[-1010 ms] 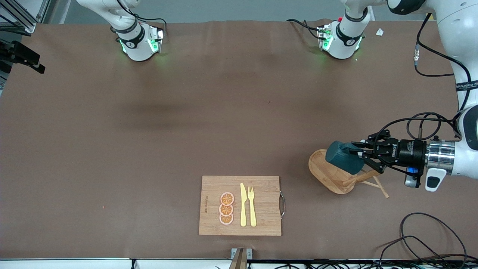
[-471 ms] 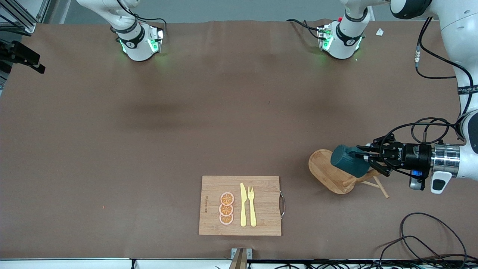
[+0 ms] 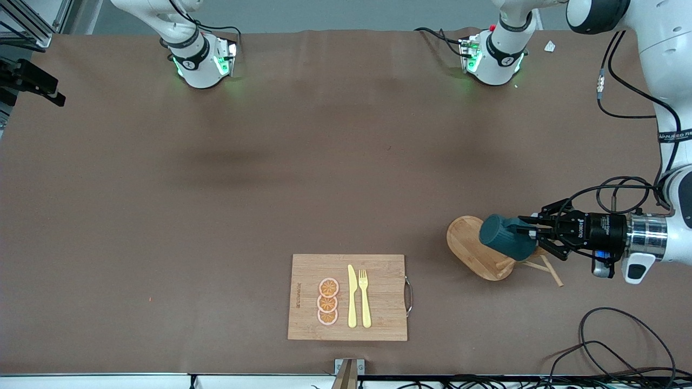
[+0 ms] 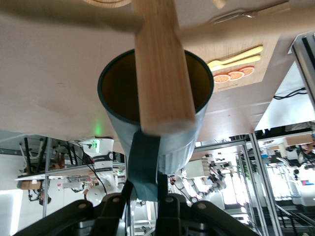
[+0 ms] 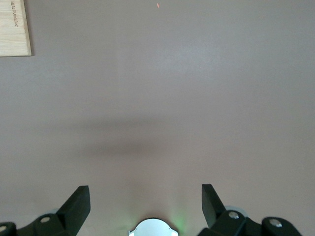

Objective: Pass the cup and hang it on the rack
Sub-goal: 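Hang the mug handle onto a rack peg with the left gripper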

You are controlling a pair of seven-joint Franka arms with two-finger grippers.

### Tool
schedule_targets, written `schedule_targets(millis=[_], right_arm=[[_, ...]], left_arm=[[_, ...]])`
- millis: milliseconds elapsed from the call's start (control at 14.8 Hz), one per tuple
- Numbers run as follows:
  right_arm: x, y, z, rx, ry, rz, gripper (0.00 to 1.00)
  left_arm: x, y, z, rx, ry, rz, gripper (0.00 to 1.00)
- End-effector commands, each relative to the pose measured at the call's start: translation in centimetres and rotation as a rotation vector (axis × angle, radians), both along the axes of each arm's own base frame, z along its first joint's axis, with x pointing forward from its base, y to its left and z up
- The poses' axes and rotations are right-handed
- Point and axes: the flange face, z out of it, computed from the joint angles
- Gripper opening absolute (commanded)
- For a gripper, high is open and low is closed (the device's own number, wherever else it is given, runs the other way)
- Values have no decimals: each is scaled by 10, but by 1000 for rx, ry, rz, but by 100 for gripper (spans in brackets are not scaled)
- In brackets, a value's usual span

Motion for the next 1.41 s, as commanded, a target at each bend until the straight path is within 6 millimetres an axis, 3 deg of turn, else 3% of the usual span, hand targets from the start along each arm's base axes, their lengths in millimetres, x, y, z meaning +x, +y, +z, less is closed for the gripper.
schedule_targets(millis=[0,404,673,741,875,943,1145,1347], right_arm=[[-5,0,2,3,-2,10,100],[-5,0,2,3,-2,14,100],[-5,-1,2,3,-4,10,100],[-5,-1,2,3,-4,10,100],[-5,0,2,3,-4,14,100],[-5,0,2,3,-4,14,100],[-5,2,2,1,-2,18,100],[-6,2,2,-1,-3,19,100]], left_arm=[[1,6,-3,-35,2,8,1],[2,6,-15,-36,17,10,2],[2,7,-25,-36,31,10,14],[3,7,-28,-36,35,11,27],[3,7,-29,-29,48,24,83],[4,7,-27,-34,41,25,100],[4,9,-11,-35,21,27,100],[-4,12,47,-17,-59,17,100]])
